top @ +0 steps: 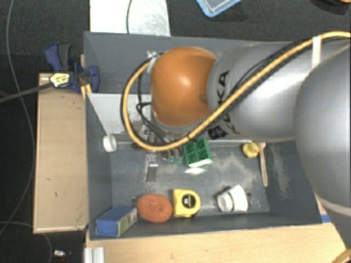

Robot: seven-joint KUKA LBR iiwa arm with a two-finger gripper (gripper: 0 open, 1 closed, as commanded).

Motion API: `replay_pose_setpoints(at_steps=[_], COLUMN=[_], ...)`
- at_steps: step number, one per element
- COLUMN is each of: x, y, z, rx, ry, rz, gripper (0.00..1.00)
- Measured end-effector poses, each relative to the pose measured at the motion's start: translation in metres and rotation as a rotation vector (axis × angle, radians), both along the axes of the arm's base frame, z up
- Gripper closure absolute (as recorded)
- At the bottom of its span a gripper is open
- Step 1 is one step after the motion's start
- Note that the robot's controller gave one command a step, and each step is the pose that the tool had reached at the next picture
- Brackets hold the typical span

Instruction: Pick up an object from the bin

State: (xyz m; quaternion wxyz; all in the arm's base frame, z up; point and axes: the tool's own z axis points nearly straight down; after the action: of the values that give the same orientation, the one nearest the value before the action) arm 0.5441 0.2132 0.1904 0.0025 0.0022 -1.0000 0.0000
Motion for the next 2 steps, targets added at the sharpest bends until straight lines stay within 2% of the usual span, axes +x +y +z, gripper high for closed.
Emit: replay_pose_setpoints(at_steps=[1,2], x=[0.002,-0.048], y=[-0.001,-0.010], z=[0.004,-0.087], rx=[0.001,0.004], ry=[-0.007,-0.011], rz=[-0.006,0.056], gripper=[0.00,0.00])
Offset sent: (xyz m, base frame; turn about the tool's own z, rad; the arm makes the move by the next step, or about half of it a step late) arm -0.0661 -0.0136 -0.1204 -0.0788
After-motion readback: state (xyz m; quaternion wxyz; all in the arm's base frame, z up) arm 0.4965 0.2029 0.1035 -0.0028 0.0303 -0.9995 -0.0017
